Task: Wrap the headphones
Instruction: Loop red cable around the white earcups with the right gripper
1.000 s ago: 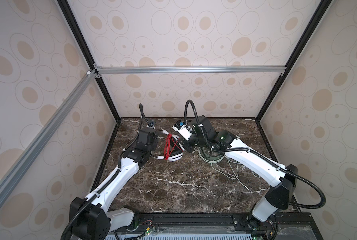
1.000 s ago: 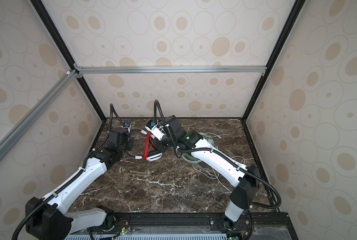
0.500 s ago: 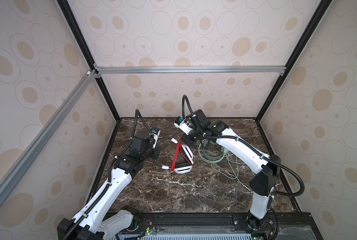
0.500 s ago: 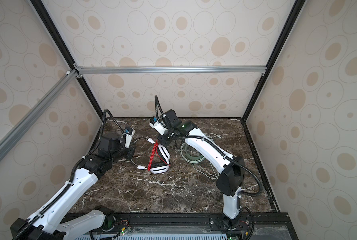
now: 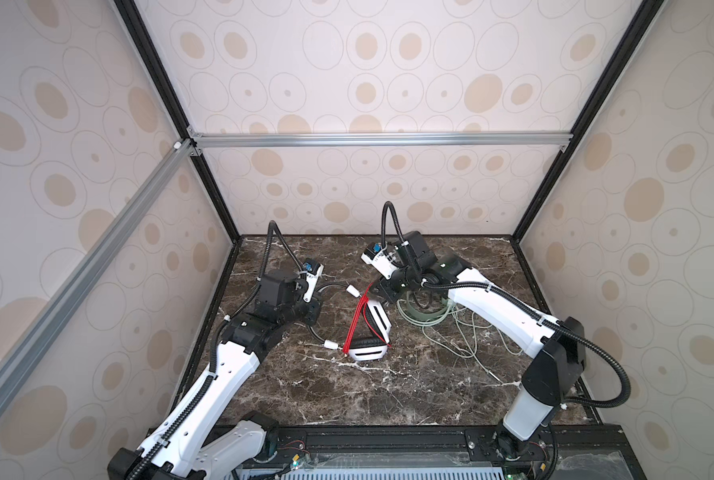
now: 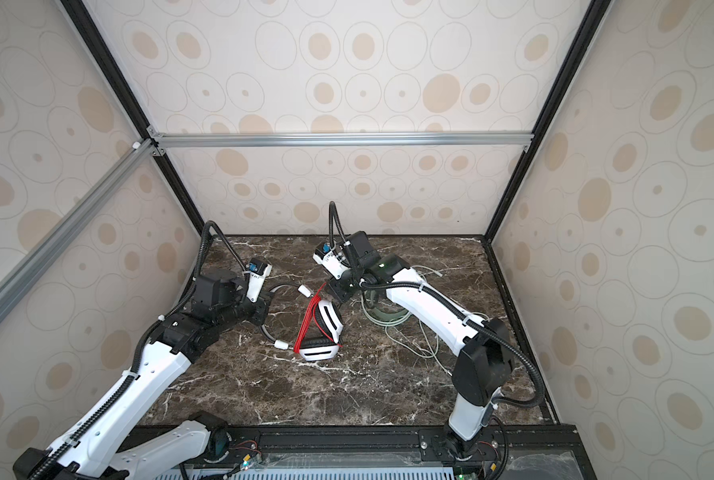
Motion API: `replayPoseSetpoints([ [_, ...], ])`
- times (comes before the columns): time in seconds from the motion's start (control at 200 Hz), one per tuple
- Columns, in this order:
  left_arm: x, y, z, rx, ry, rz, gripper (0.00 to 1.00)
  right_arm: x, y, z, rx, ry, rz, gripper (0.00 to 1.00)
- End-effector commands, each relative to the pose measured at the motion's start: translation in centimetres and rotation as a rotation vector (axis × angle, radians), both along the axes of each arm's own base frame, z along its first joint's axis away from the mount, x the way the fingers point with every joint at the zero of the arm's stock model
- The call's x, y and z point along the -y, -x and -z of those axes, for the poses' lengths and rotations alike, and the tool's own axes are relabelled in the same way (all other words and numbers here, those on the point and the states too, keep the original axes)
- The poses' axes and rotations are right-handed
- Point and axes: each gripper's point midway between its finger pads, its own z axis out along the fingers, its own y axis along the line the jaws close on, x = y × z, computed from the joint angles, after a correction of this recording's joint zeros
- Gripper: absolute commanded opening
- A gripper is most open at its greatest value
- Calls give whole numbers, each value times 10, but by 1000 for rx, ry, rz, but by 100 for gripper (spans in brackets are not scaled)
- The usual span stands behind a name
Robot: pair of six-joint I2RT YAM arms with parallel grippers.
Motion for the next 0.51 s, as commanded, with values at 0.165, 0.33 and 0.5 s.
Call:
replayPoseSetpoints([
  [0.165,14,6,-79,140,169,42,0,12,6,-21,84,-135,4,27],
  [0.33,19,11,-97,140,192,76,0,18,11,-30,110,-230,3,34],
  [0.5,22,13,-118,156,215,89,0,24,11,-42,147,-320,8,44],
])
